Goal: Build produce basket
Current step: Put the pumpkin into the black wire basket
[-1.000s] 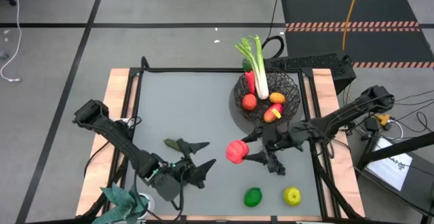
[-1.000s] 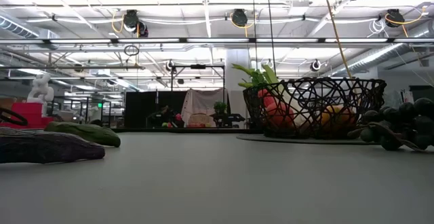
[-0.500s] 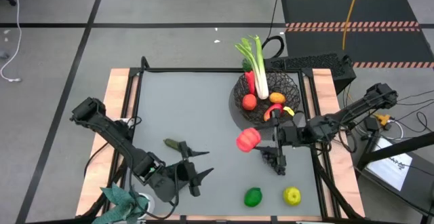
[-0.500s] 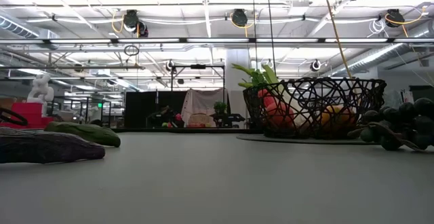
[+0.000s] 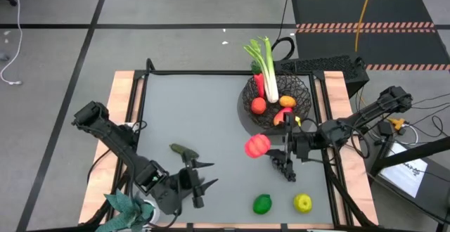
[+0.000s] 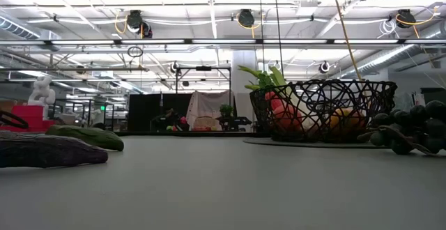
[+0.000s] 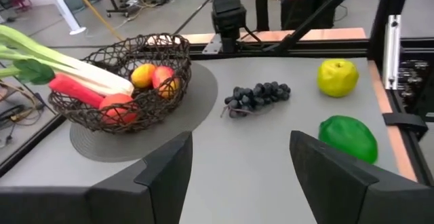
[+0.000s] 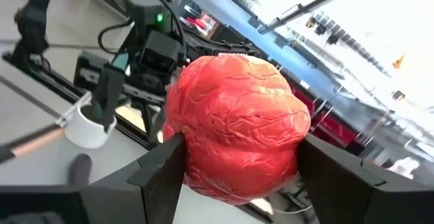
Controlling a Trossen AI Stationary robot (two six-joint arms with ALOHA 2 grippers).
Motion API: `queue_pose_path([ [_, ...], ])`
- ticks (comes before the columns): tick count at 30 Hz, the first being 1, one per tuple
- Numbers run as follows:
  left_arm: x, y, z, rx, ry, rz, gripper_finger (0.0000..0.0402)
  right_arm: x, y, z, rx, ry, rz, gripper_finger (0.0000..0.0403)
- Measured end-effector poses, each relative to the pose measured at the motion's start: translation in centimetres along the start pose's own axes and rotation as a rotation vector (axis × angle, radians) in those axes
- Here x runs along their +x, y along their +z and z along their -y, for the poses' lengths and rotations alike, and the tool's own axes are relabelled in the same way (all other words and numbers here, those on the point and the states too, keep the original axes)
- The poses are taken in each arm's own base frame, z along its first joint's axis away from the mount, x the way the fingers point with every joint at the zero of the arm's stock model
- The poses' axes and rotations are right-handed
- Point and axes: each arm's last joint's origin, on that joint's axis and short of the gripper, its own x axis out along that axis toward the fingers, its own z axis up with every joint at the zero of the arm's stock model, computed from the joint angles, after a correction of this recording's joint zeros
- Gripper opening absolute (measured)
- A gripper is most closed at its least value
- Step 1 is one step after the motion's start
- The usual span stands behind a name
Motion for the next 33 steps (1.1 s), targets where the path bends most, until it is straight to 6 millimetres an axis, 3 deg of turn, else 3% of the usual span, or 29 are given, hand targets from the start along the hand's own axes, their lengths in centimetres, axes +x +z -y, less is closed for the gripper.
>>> queue_pose_path([
  [12,-0.15,-0.04,0.11,0.004,-0.005,0.0,0.0245,0.0,-0.02,-0.02,-0.137,0.002,-0.001,0.0253],
  [23,-0.12,-0.09,0.08,0.023,-0.003,-0.003,0.0246,0.0,0.03,0.02,-0.129,-0.002,0.004,0.0253],
  [28,-0.1,-0.09,0.07,0.045,-0.002,-0.003,0.0246,-0.02,0.43,0.34,0.016,-0.032,0.043,0.0253],
  [33,0.08,-0.04,-0.07,0.069,0.004,-0.004,0.0246,-0.07,0.86,0.71,0.271,-0.057,0.095,0.0253],
])
